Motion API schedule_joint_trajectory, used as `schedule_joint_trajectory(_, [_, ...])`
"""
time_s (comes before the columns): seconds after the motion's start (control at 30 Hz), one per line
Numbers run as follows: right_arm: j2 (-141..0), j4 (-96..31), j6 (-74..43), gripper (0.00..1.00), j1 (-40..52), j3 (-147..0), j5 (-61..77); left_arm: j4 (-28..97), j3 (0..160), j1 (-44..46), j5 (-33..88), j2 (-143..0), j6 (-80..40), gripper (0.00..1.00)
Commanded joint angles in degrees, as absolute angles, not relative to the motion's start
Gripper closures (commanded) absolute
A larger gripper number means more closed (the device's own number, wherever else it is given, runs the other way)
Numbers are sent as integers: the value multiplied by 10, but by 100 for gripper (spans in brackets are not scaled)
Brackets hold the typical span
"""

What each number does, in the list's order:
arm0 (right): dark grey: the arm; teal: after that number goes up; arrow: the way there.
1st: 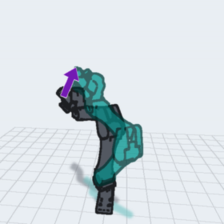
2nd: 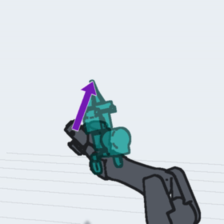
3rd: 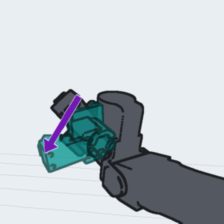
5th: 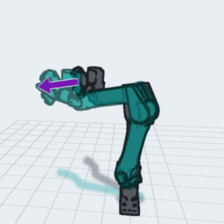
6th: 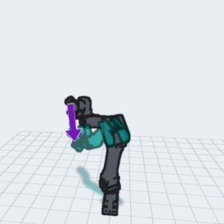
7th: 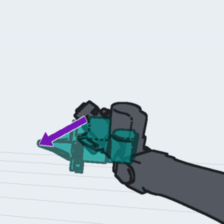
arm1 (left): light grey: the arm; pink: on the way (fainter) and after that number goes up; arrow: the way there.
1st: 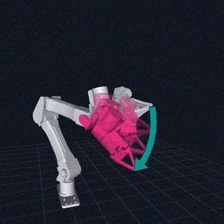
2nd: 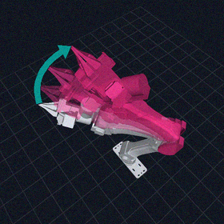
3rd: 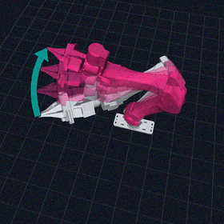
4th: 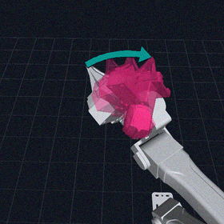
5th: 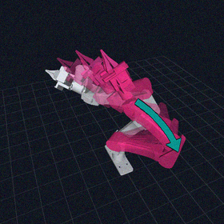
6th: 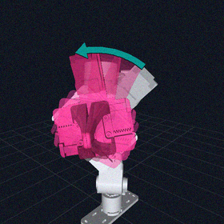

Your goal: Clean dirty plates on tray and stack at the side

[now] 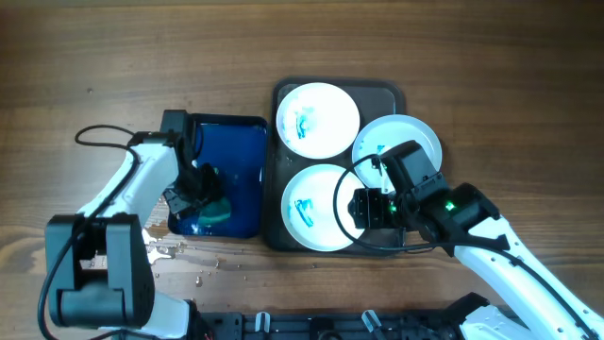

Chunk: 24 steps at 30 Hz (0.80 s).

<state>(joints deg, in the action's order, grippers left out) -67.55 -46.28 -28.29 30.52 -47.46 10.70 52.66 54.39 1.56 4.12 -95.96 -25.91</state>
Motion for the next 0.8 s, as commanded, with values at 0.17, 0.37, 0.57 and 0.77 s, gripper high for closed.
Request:
schedule_joint_trajectory(0.17, [-677,-477,-302,23,307,-472,85,434,481,22,31,-955,-262,86])
schedule_joint_trajectory(0.37, [-736,-462,-305,19,308,-471,70,526,527,22,32,-892,-259,96])
schedule_joint_trajectory(0.57, [-918,-390,-287,47,308,-471,102,608,585,27,45,-727,-257,96])
schedule_joint_trajectory(0.77, [-984,-345,-344,96,308,-471,44,505,585,173,139,-758,-321,96])
